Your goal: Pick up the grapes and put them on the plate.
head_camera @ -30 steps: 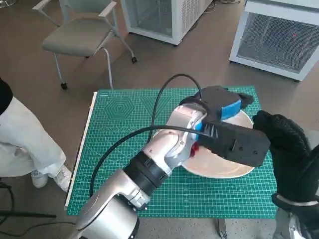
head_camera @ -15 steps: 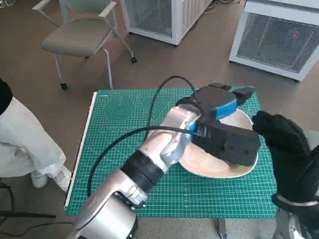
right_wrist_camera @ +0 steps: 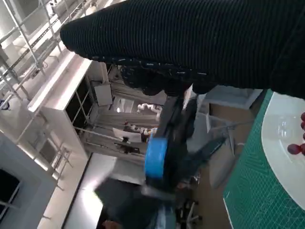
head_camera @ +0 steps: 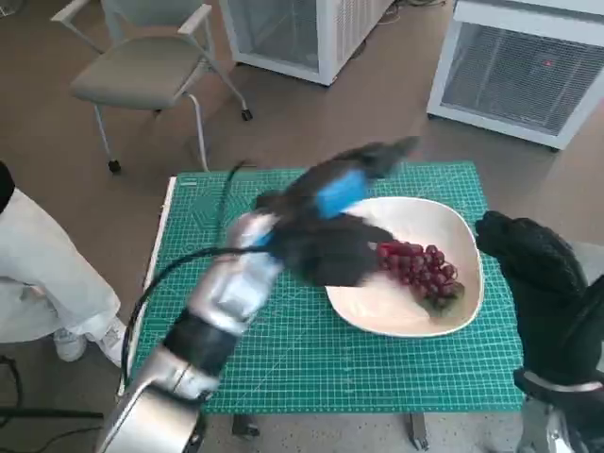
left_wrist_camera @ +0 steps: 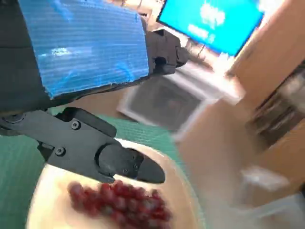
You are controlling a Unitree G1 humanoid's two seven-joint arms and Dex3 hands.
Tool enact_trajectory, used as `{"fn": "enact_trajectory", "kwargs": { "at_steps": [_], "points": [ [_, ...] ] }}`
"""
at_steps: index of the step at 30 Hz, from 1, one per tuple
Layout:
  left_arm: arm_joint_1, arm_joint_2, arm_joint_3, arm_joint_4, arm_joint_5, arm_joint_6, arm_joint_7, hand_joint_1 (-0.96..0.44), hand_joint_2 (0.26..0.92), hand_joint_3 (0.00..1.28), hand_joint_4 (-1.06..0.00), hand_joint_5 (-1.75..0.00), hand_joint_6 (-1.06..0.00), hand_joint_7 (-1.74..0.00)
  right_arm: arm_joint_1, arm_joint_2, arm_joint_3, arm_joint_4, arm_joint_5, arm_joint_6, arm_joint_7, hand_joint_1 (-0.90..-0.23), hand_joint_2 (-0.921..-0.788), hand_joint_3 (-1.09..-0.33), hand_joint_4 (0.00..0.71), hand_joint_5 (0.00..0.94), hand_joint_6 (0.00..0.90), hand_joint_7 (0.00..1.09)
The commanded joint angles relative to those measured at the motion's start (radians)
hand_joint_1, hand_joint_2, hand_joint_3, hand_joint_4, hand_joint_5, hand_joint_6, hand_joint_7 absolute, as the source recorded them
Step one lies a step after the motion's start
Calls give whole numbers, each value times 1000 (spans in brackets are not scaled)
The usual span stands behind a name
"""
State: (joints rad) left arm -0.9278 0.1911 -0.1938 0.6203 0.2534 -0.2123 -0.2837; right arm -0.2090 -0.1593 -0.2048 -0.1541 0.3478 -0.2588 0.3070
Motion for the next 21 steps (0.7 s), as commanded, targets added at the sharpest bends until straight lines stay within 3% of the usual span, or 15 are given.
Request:
{"fn": "enact_trajectory", "kwargs": {
  "at_steps": [1,8,13,21],
  "points": [
    [146,-6,149,50,-214,-172,-53,-465,900,15,-184,-16,-205,-38,19,-6,3,5,-8,21,-7,-434,-921,-634,419,659,181,962],
    [257,-32,266,88,-435,-237,-188,-392,879,1,-247,-11,-256,-21,13,-6,7,8,-6,27,-6,-434,-921,-634,420,658,181,961],
    [324,-36,318,55,-556,-205,-296,-400,869,0,-260,-8,-261,-11,5,-7,8,18,-1,31,-3,-434,-921,-633,421,656,182,959],
    [409,-50,362,-37,-663,-165,-376,-437,877,3,-268,-5,-279,-11,-4,-7,13,17,4,47,-1,-433,-921,-633,422,653,182,954]
  ]
}}
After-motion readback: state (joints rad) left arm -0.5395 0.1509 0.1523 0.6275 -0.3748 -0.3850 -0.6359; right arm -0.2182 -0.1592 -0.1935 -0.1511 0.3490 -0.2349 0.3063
